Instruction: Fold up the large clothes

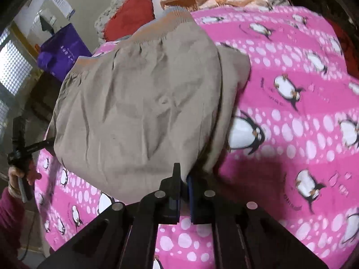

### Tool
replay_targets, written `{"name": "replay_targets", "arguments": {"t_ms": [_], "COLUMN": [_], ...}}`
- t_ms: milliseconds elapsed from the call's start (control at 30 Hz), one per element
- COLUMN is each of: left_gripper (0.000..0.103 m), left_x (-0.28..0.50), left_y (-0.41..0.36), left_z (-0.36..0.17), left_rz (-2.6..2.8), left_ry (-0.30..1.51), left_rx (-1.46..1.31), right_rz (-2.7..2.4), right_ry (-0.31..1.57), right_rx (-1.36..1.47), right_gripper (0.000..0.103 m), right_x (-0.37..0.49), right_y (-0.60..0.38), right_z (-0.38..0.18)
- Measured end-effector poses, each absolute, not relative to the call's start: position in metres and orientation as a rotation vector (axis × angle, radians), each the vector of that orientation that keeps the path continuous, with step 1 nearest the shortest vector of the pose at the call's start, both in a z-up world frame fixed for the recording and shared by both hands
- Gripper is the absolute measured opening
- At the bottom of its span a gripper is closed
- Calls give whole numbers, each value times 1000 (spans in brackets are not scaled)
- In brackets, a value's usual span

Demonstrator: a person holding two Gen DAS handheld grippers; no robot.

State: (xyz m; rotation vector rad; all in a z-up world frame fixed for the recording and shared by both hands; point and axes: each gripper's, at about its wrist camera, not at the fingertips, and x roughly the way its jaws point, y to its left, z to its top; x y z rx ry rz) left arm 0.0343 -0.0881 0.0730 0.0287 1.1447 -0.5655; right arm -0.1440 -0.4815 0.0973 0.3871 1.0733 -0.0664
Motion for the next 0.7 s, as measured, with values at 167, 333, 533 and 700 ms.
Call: {"name": "replay_targets", "arguments": {"t_ms": [167,333,533,700], "left_gripper": [2,1,42,66], "left_x": [31,40,29,30], "left_y": [-74,-67,-66,-78], "left_z": [86,70,107,127], "left_rz": [-494,-441,-452,-470], "left_ry": [1075,1119,1061,972], "left_rx": [58,7,20,-15], "right_rz": [-156,-177,-202,-22], "right_ry": [1064,1157,1026,959], "right_rx": [250,309,380,304], "right_gripper": [1,2,26,47], "right_x": [-157,-157,-156,-107], "right_y": [-493,-498,-505,-450], "right_z": [124,86,139,164]}}
